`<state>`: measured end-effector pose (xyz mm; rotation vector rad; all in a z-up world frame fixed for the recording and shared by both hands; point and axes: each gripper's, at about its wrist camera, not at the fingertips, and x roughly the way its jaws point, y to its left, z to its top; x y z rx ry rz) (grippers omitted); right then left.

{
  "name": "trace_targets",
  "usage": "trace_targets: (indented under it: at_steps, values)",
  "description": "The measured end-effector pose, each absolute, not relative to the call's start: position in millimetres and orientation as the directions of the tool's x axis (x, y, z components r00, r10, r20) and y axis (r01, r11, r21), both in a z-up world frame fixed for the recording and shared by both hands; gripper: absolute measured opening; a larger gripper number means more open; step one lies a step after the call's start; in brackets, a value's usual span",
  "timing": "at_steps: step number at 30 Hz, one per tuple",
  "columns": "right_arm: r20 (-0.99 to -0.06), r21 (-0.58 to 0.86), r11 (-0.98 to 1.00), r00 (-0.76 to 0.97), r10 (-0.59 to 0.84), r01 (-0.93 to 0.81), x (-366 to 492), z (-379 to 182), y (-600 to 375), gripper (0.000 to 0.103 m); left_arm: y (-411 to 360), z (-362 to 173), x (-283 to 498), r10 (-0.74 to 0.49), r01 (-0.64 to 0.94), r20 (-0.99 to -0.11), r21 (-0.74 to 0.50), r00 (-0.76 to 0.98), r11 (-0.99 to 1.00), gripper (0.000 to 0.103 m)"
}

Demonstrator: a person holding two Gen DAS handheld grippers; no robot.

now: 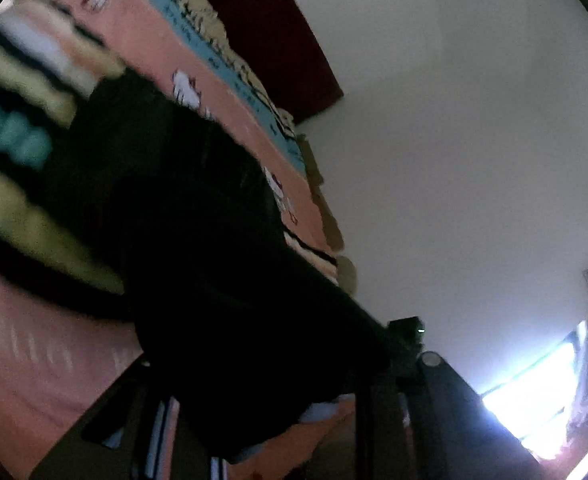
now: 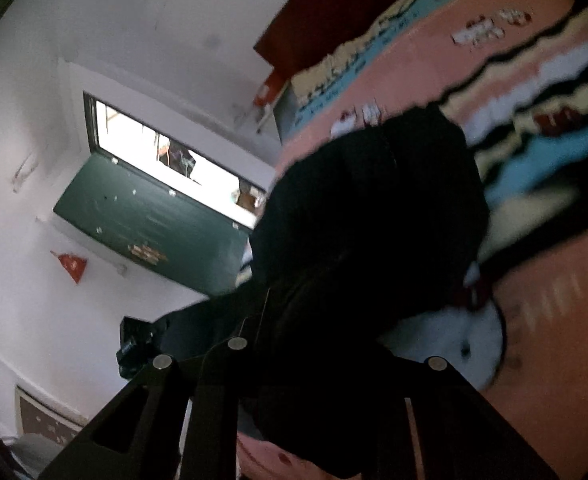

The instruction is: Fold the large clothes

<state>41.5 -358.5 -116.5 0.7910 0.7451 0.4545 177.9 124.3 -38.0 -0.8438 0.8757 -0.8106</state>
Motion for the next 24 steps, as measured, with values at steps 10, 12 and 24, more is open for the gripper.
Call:
trace_targets:
  at_steps: [10,12,24]
  values:
    - [-0.494,0.707,0.707,0.716,0.492,0.002,172.4,-74.2,-371.4,0.018,102.4,2.5,333.9,-0.745,0.163,-0.472,-0.784,0.471,0.599,0.023]
    - [-0.505,0.711,0.702,0.719,0.478,0.033,193.8,-78.1,-373.3,0.018,101.4,-8.7,367.4,-0.723,0.099,-0.499,-0.787,0.477,0.608,0.024]
    - [-0.63,0.716,0.645,0.645,0.433,0.266,331.7,-176.3,-385.0,0.019,81.3,-128.1,490.9,-0.694,-0.068,-0.596,-0.776,0.405,0.627,0.03]
